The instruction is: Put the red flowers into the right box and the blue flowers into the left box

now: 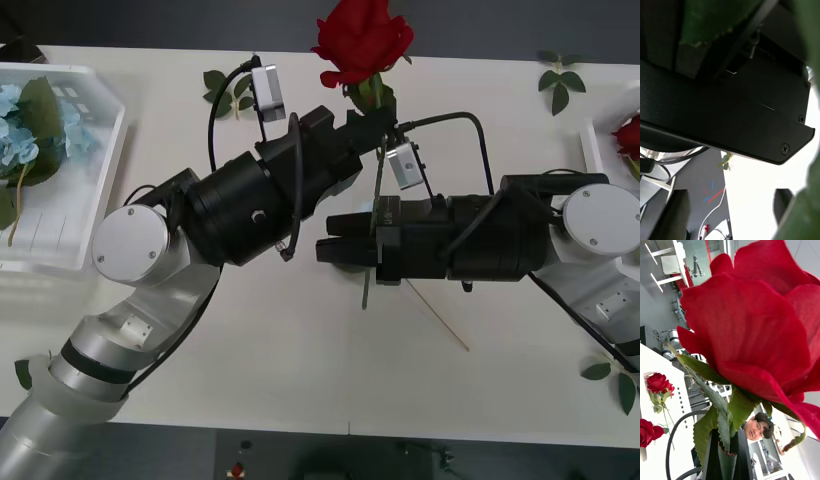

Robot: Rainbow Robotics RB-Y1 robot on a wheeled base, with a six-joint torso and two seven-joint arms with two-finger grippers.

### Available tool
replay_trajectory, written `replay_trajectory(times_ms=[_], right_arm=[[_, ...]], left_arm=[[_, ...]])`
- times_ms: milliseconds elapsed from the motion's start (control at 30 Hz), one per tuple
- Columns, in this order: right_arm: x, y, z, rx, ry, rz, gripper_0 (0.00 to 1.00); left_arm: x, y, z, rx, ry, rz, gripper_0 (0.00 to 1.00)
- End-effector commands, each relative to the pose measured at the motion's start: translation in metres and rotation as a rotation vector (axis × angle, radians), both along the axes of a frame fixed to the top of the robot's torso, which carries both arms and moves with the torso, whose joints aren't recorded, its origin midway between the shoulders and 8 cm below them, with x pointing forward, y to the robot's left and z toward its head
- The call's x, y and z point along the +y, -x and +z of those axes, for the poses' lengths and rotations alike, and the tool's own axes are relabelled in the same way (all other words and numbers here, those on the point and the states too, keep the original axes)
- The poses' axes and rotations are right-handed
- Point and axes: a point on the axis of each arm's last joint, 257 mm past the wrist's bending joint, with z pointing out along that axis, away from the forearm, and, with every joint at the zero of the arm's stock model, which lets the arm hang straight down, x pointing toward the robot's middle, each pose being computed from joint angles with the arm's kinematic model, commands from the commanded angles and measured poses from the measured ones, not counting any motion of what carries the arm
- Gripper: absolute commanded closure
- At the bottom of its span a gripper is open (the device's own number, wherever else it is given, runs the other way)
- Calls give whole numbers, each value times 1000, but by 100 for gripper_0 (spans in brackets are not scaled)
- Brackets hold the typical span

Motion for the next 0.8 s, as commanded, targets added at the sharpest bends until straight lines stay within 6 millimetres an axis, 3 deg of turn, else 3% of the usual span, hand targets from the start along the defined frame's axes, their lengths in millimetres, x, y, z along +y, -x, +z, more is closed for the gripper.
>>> replay_trajectory(times_ms=[33, 467, 500, 533, 567, 600, 633, 700, 800], right_arm=[[3, 1, 14, -81, -3, 20, 100], [0, 2, 17, -71, -14, 24, 100], [-1, 3, 18, -68, -17, 25, 100], [-1, 3, 19, -67, -19, 28, 100], [-2, 3, 20, -65, -20, 24, 100], [-3, 2, 21, -64, -24, 25, 100], [-5, 2, 22, -61, -25, 23, 100], [-8, 2, 24, -60, -27, 24, 100], [-17, -1, 28, -56, -25, 16, 100]], left_arm=[[-8, 8, -2, 33, 11, -36, 100], [-3, 5, -6, 32, -7, -26, 99], [-1, 4, -7, 28, -13, -21, 93], [2, 2, -9, 30, -19, -12, 71], [4, 1, -8, 27, -19, -7, 55], [7, -1, -11, 29, -28, 1, 30], [14, -3, -12, 30, -34, 6, 17], [22, -6, -12, 36, -36, 8, 12], [41, -6, -10, 53, -37, 0, 11]])
